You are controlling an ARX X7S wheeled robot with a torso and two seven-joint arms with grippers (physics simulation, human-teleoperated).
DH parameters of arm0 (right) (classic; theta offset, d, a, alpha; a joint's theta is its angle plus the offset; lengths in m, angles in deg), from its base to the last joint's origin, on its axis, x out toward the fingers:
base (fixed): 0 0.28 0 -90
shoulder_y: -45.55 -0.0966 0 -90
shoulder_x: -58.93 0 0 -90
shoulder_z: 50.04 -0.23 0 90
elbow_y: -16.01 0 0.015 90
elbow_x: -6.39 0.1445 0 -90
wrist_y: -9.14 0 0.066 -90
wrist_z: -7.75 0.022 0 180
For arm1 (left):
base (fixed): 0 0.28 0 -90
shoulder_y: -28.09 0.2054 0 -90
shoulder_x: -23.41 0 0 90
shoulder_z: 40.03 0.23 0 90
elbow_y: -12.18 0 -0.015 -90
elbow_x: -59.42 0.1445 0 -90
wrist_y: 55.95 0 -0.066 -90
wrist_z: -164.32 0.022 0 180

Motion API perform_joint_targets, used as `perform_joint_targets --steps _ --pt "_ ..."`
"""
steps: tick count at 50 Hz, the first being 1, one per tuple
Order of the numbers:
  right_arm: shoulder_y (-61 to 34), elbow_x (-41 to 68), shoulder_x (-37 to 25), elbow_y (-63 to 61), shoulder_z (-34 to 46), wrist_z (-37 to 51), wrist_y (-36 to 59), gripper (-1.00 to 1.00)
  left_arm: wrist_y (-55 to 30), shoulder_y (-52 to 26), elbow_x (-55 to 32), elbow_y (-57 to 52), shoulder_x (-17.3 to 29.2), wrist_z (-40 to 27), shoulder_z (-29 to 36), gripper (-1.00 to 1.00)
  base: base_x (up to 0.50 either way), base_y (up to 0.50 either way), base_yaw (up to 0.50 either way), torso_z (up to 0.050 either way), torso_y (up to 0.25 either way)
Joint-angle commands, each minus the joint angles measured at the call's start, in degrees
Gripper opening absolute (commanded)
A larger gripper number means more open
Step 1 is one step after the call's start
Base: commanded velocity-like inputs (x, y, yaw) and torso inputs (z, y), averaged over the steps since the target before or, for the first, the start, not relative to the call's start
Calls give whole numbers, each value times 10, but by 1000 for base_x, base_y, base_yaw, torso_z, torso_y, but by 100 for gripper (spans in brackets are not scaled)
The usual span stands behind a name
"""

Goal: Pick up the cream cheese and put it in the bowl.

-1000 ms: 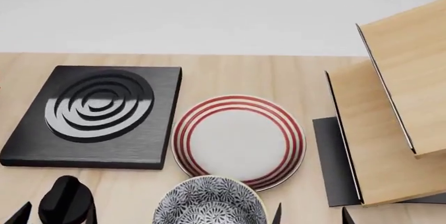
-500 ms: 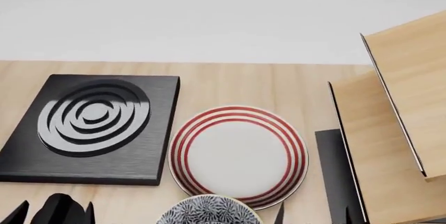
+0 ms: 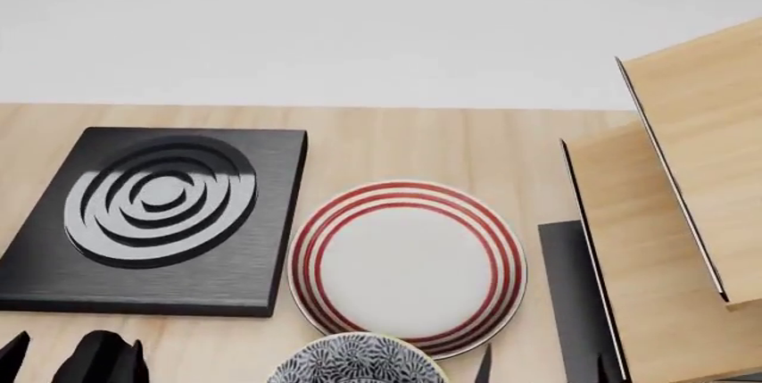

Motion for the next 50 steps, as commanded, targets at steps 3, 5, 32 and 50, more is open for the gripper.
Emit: perform_joint_targets --steps 3,5,32,50 --pt "2 5 -7 -1 0 2 -7 100 -68 69 -35 -171 82 -7 -38 100 0 0 0 0 0" --pt "2 6 -8 -2 1 3 -6 100 -86 76 -44 -196 94 -12 -47 100 0 0 0 0 0" --pt "-9 8 -22 -5 6 6 0 100 -491 -167 -543 -224 400 -1 -130 100 0 0 0 0 0" --pt "2 -34 -20 -7 22 30 -18 100 -534 -216 -579 -173 491 96 -133 100 0 0 0 0 0"
